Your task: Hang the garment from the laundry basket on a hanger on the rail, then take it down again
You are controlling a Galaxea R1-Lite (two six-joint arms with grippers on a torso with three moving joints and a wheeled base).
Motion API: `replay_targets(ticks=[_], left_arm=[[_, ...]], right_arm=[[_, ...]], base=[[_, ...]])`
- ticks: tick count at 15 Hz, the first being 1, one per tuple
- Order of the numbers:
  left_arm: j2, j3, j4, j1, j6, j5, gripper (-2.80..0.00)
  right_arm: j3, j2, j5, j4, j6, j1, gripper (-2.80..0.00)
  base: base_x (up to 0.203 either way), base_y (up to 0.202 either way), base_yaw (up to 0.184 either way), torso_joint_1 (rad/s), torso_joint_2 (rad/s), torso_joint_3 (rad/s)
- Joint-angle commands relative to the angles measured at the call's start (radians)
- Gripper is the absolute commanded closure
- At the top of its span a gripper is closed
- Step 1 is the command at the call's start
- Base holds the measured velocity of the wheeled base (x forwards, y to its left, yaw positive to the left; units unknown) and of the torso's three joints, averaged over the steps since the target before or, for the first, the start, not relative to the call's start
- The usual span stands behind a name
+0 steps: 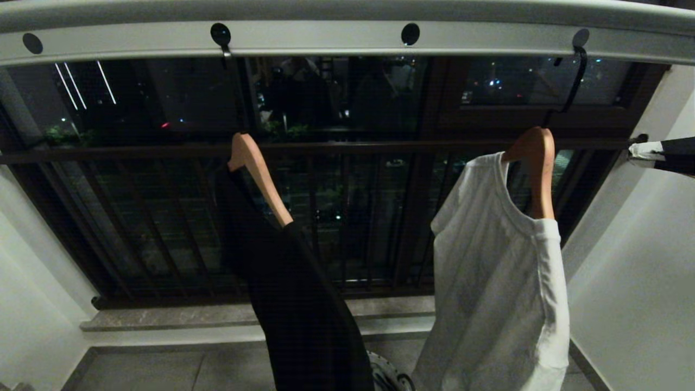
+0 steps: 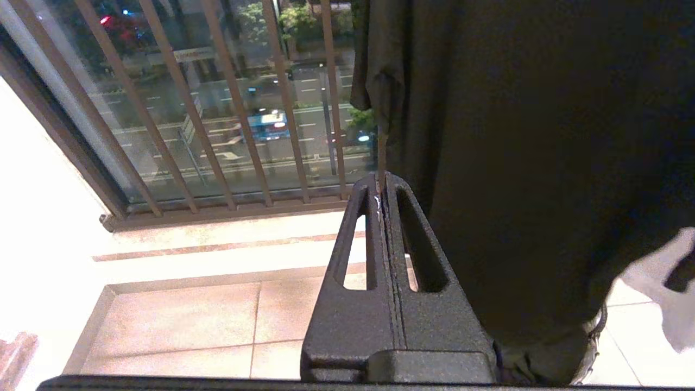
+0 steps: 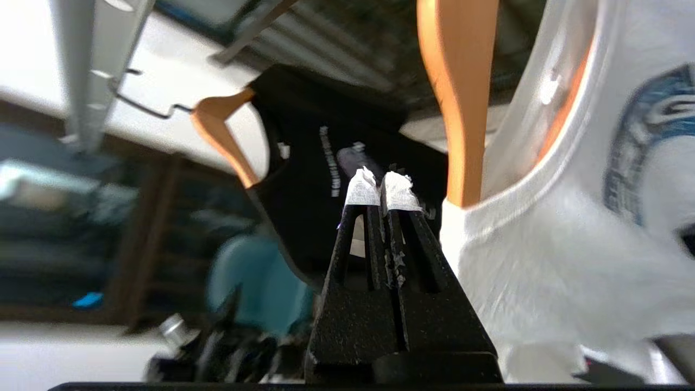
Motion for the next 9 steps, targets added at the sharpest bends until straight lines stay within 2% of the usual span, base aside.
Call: replay_targets(ticks=[1, 3, 6, 7, 8, 9], left_arm=[[-0.001, 0.002, 0.0, 0.0, -0.001, 0.0, 0.0], [-0.001, 0.002, 0.0, 0.0, -0.001, 0.0, 0.0], [-0.001, 0.002, 0.0, 0.0, -0.001, 0.001, 0.0], [-0.001, 0.002, 0.0, 0.0, -0.001, 0.001, 0.0], [-0.001, 0.002, 0.0, 0.0, -0.001, 0.001, 0.0], [-0.001, 0.002, 0.0, 0.0, -0.001, 0.001, 0.0]], right_arm=[[0.025, 0.052, 0.144, -0.009, -0.044, -0.047, 0.0], [0.067, 0.055, 0.268, -0.016, -0.113, -0.07, 0.0], [0.164, 0.059, 0.351, -0.061, -0.261, -0.073, 0.0], [0.183, 0.072, 0.381, -0.088, -0.284, -0.073, -0.93], [0.187, 0.087, 0.395, -0.106, -0.288, -0.073, -2.8], [0.192, 0.1, 0.409, -0.127, -0.29, -0.073, -2.8]], base=[[0.0, 0.0, 0.0, 0.0, 0.0, 0.0], [0.0, 0.0, 0.0, 0.0, 0.0, 0.0], [0.0, 0.0, 0.0, 0.0, 0.0, 0.0], [0.0, 0.0, 0.0, 0.0, 0.0, 0.0], [0.0, 0.0, 0.0, 0.0, 0.0, 0.0], [0.0, 0.0, 0.0, 0.0, 0.0, 0.0]])
